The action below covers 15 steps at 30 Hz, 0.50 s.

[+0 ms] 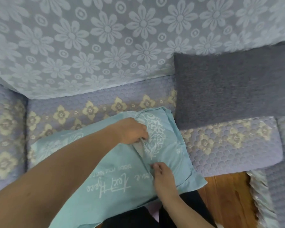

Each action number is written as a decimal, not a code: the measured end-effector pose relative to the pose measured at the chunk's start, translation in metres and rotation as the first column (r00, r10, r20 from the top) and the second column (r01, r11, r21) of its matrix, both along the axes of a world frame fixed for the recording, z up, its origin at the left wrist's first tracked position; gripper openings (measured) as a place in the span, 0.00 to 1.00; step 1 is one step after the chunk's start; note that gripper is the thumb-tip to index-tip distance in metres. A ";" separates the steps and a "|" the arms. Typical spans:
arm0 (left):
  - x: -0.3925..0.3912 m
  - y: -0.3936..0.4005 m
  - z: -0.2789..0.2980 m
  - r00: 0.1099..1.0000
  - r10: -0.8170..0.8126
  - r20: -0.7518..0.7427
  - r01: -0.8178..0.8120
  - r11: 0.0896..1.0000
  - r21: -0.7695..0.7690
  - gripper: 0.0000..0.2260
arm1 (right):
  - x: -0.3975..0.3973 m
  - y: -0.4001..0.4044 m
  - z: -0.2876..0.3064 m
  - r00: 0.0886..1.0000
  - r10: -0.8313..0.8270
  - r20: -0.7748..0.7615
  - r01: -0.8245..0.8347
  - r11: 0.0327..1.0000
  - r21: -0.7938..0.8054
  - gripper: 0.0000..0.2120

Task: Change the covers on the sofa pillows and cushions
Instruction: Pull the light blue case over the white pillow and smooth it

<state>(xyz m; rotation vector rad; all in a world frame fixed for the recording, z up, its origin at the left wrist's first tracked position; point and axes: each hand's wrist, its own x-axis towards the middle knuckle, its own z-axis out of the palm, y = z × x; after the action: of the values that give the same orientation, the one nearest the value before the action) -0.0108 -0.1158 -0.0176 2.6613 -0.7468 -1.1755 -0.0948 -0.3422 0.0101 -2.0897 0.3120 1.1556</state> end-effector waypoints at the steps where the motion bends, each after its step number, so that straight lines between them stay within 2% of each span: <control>1: 0.000 0.000 -0.001 1.000 0.004 0.030 -0.003 1.000 -0.014 0.16 | -0.001 0.002 -0.003 0.999 0.048 -0.010 -0.049 0.998 -0.031 0.06; 3: 0.004 0.001 0.004 0.999 0.020 0.037 -0.020 1.000 -0.005 0.16 | 0.000 0.007 -0.002 0.984 0.169 -0.054 -0.173 0.982 -0.075 0.10; 5: 0.006 0.005 0.007 0.994 -0.044 -0.099 0.051 0.996 0.074 0.14 | 0.002 0.014 -0.001 0.954 0.289 -0.083 -0.297 0.949 -0.102 0.15; 7: -0.001 0.006 0.007 0.940 -0.151 -0.307 0.229 0.945 0.235 0.09 | 0.001 0.022 0.002 0.906 0.415 -0.086 -0.423 0.897 -0.128 0.10; 8: -0.010 0.006 0.001 0.914 -0.157 -0.374 0.277 0.915 0.293 0.10 | 0.000 0.024 0.003 0.864 0.494 -0.097 -0.503 0.855 -0.128 0.07; 10: -0.028 0.006 -0.006 0.900 -0.180 -0.398 0.333 0.871 0.360 0.14 | -0.004 0.030 0.007 0.769 0.623 -0.146 -0.633 0.773 -0.033 0.07; 13: -0.030 0.010 0.006 0.920 -0.114 -0.375 0.245 0.914 0.324 0.11 | 0.006 0.035 0.017 0.655 0.711 -0.255 -0.682 0.702 0.205 0.11; 15: -0.025 0.015 0.014 0.910 -0.017 -0.415 0.145 0.949 0.279 0.12 | 0.022 0.032 0.017 0.655 0.703 -0.278 -0.667 0.711 0.224 0.12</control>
<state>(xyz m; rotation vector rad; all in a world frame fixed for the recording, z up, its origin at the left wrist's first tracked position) -0.0361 -0.1010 -0.0037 2.4783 -0.6492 -1.9333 -0.0729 -0.3105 0.0273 -1.9383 -0.4412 1.9513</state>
